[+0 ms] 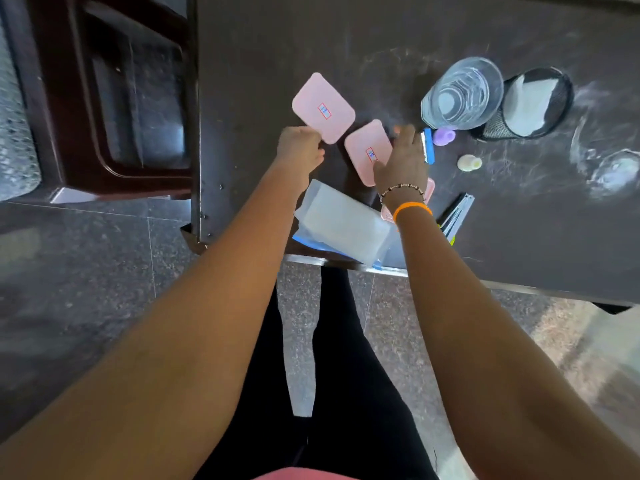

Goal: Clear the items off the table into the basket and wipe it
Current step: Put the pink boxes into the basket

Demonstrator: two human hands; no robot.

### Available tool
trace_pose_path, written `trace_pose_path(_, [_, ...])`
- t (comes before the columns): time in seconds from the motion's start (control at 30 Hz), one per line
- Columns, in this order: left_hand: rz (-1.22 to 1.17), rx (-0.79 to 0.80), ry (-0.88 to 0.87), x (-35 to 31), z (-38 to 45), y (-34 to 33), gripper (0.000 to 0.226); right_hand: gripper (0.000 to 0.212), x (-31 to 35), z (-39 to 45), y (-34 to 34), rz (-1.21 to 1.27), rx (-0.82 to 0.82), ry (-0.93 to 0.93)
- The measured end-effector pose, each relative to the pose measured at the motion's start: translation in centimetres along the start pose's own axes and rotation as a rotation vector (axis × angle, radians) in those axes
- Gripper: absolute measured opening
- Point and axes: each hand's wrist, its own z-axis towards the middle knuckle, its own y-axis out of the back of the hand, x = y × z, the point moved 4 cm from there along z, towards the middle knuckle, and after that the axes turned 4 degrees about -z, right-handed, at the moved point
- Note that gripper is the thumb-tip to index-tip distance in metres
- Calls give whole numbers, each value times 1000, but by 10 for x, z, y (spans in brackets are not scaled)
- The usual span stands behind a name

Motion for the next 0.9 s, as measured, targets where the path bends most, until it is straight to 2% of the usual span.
trace_pose_path(0.07, [-71,-125,-1,-1,11,-3,8,44,-3,3,0,22,2,16])
trace_pose_path(0.1, [-80,-158,-12,0,14,-4,15,42,-5,5,0,42,1,23])
trace_pose_path(0.13, [-83,-171,-20,0,17,-5,20,39,-5,6,-1,67,3,26])
trace_pose_path(0.3, [85,-255,-123,-2,22,13,16,29,-2,10,-4,232,-2,-21])
trace_pose_path(0.4, [126,-269,-174,-5,13,41,12,28,9,3,-2,253,-25,24])
trace_pose_path(0.5, [181,-297,-263,-9,-2,83,17,27,28,-10,0,273,-7,56])
trace_pose_path(0.67, [129,-401,-368,-19,-29,168,20,26,85,-45,-5,369,105,199])
trace_pose_path(0.77, [182,-504,-472,-32,-48,222,21,22,137,-70,-11,479,218,312])
trace_pose_path(0.9, [217,-619,-593,-52,-75,293,20,19,217,-104,-21,605,284,418])
